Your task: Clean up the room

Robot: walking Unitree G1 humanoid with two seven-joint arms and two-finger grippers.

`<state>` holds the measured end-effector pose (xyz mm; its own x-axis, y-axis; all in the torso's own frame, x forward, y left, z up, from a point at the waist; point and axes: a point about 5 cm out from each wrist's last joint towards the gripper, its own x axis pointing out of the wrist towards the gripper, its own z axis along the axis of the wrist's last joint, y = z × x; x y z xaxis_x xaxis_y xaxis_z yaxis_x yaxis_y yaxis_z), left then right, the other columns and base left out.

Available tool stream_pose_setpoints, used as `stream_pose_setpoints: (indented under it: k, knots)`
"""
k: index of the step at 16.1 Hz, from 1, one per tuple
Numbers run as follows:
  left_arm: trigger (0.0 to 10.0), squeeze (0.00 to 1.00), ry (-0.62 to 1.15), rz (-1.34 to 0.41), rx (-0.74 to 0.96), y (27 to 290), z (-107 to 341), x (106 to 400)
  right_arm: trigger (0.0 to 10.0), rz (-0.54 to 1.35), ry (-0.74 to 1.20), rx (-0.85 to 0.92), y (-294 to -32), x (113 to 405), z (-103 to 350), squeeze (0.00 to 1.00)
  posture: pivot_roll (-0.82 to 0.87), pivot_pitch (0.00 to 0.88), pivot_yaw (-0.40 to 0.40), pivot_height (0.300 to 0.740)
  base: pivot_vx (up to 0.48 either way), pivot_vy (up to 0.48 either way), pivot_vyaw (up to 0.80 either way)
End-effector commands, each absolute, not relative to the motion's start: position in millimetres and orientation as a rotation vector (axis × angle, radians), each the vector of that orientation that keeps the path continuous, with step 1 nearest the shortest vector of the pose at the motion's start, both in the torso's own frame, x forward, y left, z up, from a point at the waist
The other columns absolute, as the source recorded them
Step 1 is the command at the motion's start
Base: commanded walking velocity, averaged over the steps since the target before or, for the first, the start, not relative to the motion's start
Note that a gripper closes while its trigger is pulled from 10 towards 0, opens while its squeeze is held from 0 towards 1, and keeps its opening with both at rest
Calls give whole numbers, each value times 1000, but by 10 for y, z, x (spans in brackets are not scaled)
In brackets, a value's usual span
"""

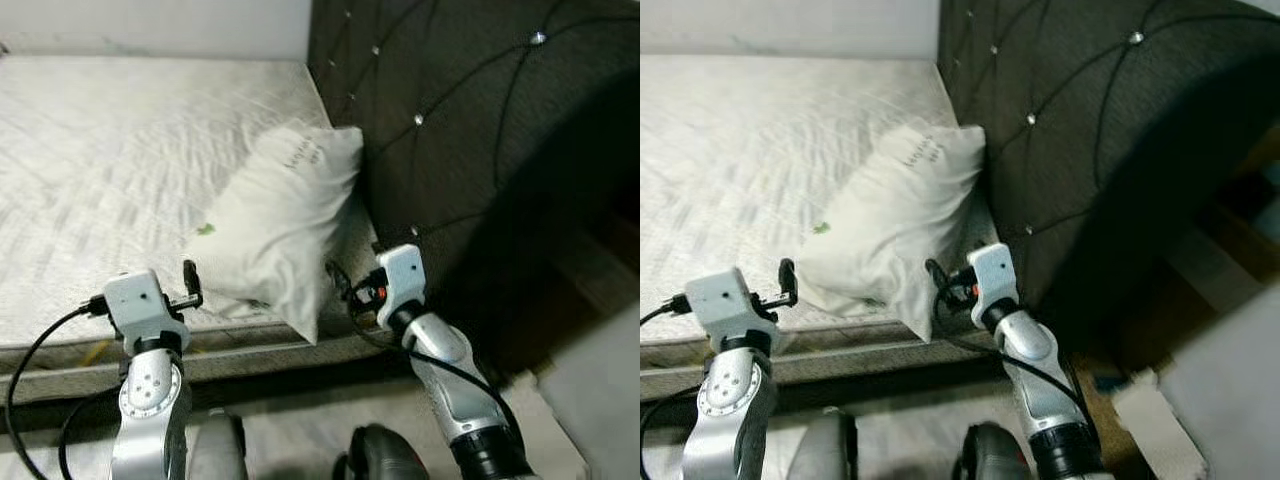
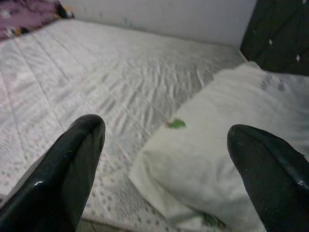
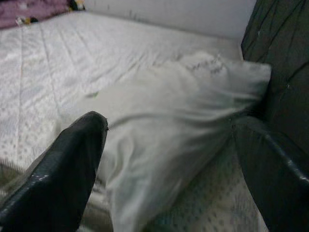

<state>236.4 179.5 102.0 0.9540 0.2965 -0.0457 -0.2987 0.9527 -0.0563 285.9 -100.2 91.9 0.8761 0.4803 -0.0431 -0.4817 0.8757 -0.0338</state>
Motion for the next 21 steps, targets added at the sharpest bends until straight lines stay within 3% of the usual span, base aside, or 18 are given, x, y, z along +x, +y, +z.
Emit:
stream_pose_setpoints:
  k: [1,6,13,21]
  knots:
    - [10000,0,33,298,-67,1764,1067,2349,10000,519,24,-45,-998,2850,975,0,27,136,-76,676,0,0,0]
    - [10000,0,56,295,-84,1713,1079,2272,10000,544,58,-32,-1012,2723,973,0,17,185,-82,676,0,0,0]
    - [10000,0,68,290,-95,1686,1107,2285,10000,547,80,-30,-1025,2692,999,0,11,195,-83,587,0,0,0]
    - [10000,0,52,287,-117,1703,1140,2276,10000,543,104,-24,-1029,2708,995,0,10,194,-88,587,0,0,0]
